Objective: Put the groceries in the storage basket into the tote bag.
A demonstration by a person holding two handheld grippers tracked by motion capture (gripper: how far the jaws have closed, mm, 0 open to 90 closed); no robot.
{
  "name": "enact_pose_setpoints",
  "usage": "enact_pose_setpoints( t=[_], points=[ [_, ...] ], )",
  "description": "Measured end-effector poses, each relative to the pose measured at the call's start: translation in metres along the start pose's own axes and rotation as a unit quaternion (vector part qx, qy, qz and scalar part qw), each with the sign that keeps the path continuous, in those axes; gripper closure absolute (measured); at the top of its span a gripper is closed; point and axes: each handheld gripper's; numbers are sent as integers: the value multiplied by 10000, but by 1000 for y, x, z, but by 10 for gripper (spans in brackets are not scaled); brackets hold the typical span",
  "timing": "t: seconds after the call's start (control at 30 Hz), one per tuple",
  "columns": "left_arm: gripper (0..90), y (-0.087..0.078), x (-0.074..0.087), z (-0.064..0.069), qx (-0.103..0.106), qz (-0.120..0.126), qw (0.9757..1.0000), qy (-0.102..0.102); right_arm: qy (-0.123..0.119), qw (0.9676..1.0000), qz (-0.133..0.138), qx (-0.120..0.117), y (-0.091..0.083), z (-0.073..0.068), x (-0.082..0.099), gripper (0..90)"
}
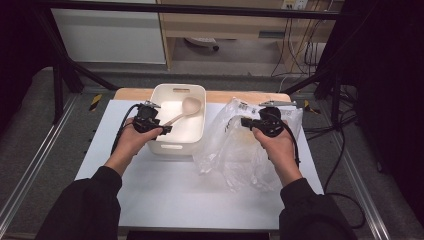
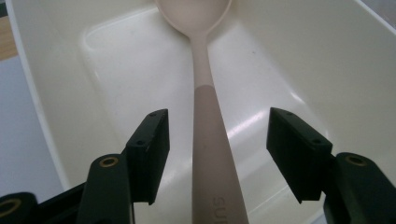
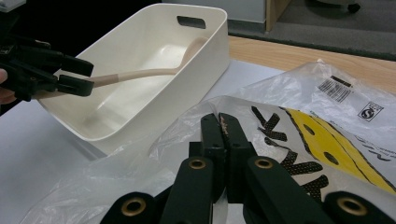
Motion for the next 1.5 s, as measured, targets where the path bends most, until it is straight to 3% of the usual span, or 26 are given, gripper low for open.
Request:
enact_pose_setpoints(
  t=[0.83, 0.97, 1.13, 1.33, 1.5],
  points=[
    [679, 8, 7, 0, -34, -163, 9999, -5, 81, 10000, 14, 26, -4, 7, 3, 900],
    [686, 7, 7, 2, -100, -130, 9998, 58, 83, 10000, 17, 16, -5, 7, 2, 900],
    [688, 4, 7, 3, -104, -117, 9999, -9, 69, 10000, 16, 20, -4, 7, 3, 900],
    [690, -2, 8, 4, -270, -91, 9995, 125, 73, 10000, 5, 7, -4, 7, 3, 900],
    [690, -11, 12, 2, -331, 116, 9993, 86, 80, 10000, 6, 12, -3, 6, 3, 900]
  ],
)
Point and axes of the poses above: each handheld gripper's, and its own axes: y roughly forward along the jaws, x roughly out of its underside, z roughly to its right, and after that the axes turned 2 degrees about z, right-handed
